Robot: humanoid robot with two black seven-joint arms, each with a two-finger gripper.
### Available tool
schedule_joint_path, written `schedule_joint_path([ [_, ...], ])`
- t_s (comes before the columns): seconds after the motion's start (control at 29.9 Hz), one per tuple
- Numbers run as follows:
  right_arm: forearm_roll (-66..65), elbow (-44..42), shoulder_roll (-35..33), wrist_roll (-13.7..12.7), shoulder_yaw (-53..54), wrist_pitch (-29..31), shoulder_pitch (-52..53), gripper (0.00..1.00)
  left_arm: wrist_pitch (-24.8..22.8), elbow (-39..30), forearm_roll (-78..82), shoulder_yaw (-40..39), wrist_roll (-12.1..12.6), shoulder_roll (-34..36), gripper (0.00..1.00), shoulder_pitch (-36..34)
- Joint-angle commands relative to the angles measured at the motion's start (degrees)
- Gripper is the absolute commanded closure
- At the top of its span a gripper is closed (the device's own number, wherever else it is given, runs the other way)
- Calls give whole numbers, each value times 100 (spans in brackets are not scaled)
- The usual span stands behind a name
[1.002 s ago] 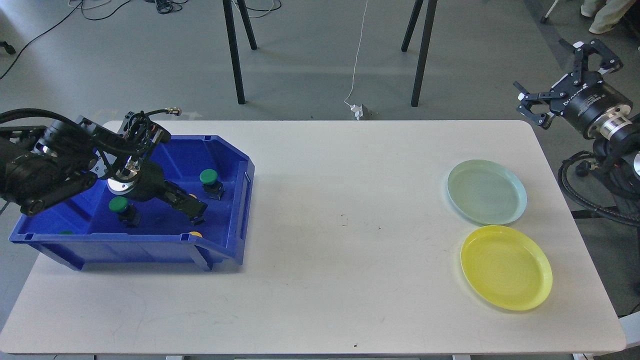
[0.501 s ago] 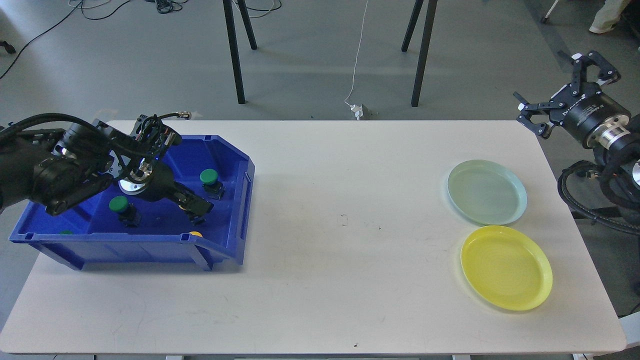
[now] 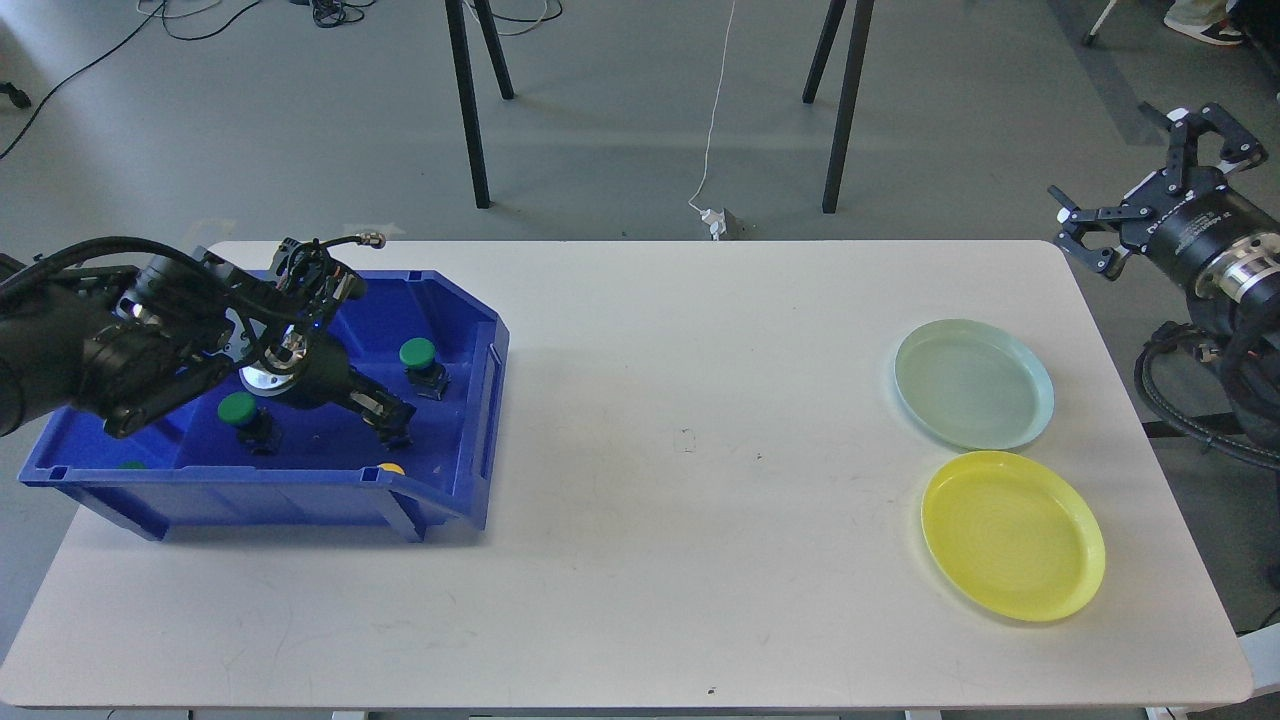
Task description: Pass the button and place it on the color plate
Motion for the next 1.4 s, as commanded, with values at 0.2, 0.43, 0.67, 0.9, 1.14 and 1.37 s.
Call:
schedule_joint_path([
  [0.2, 17, 4, -3, 22, 236, 0, -21, 0, 0, -1376, -72, -425, 0, 1400, 96, -797],
  [0.43, 17, 4, 5, 22, 650, 0, -38, 0, 0, -3436, -1772, -2647, 0, 3196, 96, -800],
  [0.67, -596, 1310, -740, 31, 554, 0, -231, 0, 0, -3341, -5133, -3467, 0, 1916, 95, -325],
  [0.9, -1335, 4002, -1875, -48, 537, 0, -803, 0, 0, -2331, -5214, -3450, 0, 333, 95, 272],
  [1.14, -1380, 4091, -1139, -171, -79, 0, -645, 0, 0, -2128, -5223, -3476, 0, 85, 95, 555],
  [1.37, -1283, 4021, -461, -180, -561, 0, -145, 0, 0, -2128, -5223, -3485, 0, 77, 95, 563],
])
